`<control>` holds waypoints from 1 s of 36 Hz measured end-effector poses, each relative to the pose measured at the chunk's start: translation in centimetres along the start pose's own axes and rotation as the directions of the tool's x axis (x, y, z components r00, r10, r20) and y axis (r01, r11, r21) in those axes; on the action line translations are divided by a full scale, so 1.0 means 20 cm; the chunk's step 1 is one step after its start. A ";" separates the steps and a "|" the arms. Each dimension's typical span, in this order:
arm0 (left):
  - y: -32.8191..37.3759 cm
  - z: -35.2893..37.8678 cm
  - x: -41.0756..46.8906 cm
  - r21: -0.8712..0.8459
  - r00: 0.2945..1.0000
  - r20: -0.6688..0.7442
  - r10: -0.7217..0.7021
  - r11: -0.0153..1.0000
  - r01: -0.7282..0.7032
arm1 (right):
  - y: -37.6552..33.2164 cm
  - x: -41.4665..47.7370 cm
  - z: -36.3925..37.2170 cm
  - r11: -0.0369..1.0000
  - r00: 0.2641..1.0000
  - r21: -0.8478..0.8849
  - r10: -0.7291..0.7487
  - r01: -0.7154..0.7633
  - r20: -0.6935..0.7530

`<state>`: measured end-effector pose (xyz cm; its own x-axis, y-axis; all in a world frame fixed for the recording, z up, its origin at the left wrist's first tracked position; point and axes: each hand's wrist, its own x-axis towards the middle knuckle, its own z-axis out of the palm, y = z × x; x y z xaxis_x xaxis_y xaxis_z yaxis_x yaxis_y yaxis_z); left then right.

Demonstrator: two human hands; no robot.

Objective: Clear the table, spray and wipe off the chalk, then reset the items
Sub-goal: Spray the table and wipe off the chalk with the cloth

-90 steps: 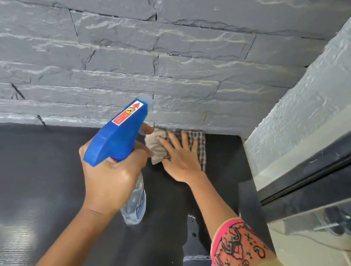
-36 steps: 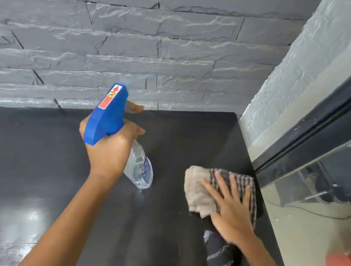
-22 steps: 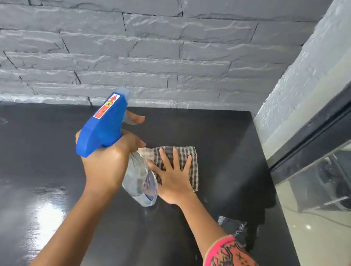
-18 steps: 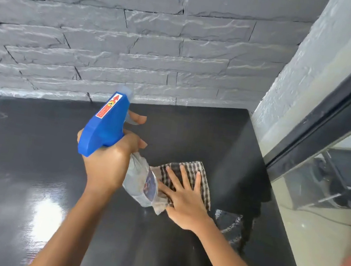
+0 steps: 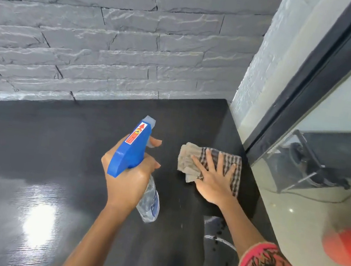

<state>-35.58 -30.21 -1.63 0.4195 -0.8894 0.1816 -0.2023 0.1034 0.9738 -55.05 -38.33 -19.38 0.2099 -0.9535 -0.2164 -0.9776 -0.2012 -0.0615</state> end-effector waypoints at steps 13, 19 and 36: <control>-0.01 0.04 -0.05 -0.015 0.998 0.020 0.057 0.998 -0.057 | 0.31 -0.58 0.07 0.999 1.000 -0.031 0.017 -0.017 -0.006; 0.00 0.05 -0.06 -0.017 0.998 0.009 0.059 0.998 -0.059 | 0.17 -0.23 0.03 0.982 0.982 -0.001 0.189 -0.189 -0.001; 0.01 -0.12 -0.18 -0.019 0.998 -0.068 0.001 1.000 -0.002 | 0.06 -0.54 0.10 0.993 0.992 -0.001 0.118 -0.118 -0.044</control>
<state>-35.11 -25.88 -1.77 0.4784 -0.8570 0.1916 -0.1865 0.1140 0.9758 -58.50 -27.80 -19.03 0.0926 -0.9795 -0.1790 -0.9955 -0.0878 -0.0350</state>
